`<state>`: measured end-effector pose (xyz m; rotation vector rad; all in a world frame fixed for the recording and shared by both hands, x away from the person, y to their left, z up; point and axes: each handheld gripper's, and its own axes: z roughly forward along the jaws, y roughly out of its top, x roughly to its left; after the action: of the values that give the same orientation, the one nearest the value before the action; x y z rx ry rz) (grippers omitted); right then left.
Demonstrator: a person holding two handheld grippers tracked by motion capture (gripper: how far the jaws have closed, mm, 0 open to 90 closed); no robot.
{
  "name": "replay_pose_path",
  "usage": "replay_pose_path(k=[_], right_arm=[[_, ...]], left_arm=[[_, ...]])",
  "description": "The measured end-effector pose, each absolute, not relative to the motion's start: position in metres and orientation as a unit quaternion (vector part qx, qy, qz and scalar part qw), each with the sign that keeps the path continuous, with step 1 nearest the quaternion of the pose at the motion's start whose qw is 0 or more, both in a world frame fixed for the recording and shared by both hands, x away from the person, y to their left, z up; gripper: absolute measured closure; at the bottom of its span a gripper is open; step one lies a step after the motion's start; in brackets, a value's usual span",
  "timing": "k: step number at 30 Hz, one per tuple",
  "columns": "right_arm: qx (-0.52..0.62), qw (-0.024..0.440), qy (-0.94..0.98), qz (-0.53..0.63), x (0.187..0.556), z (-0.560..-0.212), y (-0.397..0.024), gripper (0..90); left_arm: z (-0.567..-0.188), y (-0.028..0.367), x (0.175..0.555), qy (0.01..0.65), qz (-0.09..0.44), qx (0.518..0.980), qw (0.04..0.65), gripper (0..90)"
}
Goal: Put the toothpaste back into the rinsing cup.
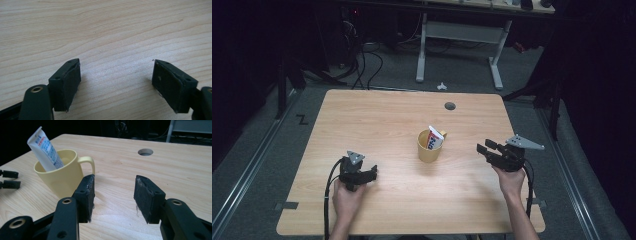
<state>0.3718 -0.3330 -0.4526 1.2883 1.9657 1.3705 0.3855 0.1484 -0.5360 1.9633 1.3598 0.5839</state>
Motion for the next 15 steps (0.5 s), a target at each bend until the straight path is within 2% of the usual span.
replay_pose_path(k=[15], right_arm=[[0.484, 0.206, 0.711, 0.466, 0.376, -0.473, -0.336, 51.3]], left_arm=[[-0.536, 0.148, 0.385, 0.521, 0.224, 0.752, 0.335, 23.5]])
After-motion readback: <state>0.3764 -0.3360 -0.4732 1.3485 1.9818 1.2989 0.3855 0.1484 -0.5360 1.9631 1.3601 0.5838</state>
